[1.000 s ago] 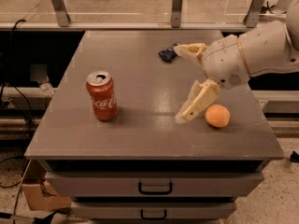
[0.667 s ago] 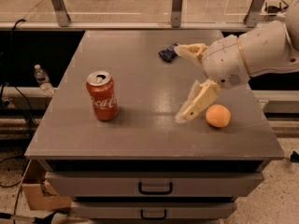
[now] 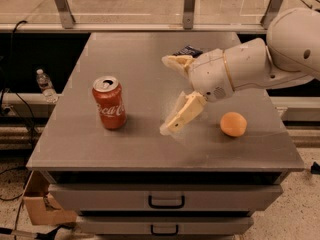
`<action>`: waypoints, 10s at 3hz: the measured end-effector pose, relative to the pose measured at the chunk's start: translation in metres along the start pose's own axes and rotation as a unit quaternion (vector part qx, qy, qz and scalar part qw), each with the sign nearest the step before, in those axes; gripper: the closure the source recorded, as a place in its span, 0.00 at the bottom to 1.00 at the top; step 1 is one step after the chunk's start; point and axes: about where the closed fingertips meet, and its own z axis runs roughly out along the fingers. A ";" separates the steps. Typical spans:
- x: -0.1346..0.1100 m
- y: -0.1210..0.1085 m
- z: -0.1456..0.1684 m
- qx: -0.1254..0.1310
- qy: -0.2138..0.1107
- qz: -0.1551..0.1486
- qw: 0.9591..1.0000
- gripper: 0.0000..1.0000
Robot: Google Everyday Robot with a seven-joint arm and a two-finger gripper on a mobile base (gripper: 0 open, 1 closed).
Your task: Knock coke can over
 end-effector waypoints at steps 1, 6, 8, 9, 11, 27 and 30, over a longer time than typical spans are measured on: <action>-0.013 0.000 0.031 -0.012 -0.033 -0.012 0.999 0.00; -0.029 -0.005 0.130 -0.101 -0.145 0.006 0.984 0.00; -0.027 -0.013 0.144 -0.109 -0.161 0.004 0.981 0.41; -0.028 -0.018 0.141 -0.106 -0.161 -0.003 0.981 0.64; -0.047 -0.043 0.118 -0.113 -0.113 -0.090 0.983 1.00; 0.001 -0.021 0.149 -0.265 0.348 -0.326 0.838 0.00; 0.053 -0.043 0.089 -0.230 0.410 -0.241 0.849 0.00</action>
Offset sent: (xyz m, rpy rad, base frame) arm 0.0061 0.1050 -0.0253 0.0892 -0.0016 0.1741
